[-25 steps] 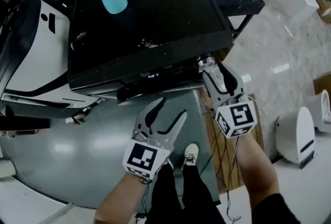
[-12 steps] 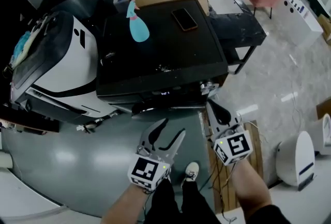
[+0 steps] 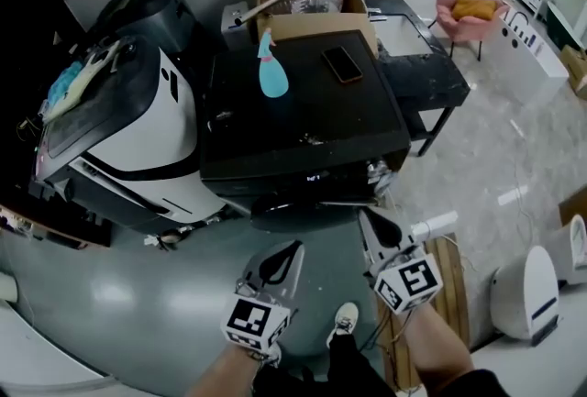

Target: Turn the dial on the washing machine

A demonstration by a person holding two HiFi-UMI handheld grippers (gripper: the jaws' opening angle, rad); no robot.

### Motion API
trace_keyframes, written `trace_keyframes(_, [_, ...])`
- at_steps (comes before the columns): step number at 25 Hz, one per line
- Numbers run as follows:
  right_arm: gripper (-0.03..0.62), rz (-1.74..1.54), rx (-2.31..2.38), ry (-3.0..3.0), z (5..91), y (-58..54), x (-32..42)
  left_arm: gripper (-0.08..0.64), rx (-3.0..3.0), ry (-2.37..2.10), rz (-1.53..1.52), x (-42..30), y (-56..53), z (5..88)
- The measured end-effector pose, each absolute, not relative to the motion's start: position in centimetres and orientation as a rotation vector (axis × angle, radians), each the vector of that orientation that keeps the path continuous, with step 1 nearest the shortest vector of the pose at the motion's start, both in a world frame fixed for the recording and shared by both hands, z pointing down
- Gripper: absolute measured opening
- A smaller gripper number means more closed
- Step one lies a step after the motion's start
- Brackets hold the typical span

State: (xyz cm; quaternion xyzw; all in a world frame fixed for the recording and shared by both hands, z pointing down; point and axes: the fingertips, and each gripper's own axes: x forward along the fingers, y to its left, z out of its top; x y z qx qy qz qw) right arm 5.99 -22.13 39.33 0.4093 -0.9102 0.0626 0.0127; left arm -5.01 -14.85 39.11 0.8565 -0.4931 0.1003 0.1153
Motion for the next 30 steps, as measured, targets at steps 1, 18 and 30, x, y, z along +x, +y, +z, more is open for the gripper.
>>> trace_keyframes(1, [-0.003, 0.205, 1.282, -2.838, 39.1, -21.3, 5.4, 0.005, 2.513, -1.436, 0.292, -5.6, -14.2, 38.7])
trace_keyframes(18, [-0.003, 0.008, 1.518, -2.696, 31.2, -1.3, -5.4, 0.004, 2.695, -1.316, 0.134, -20.1, 3.4, 33.4])
trace_keyframes(30, [-0.003, -0.07, 1.679, -2.577, 28.7, 10.9, -6.4, 0.005, 2.762, -1.197, 0.106, -23.0, 13.0, 31.9])
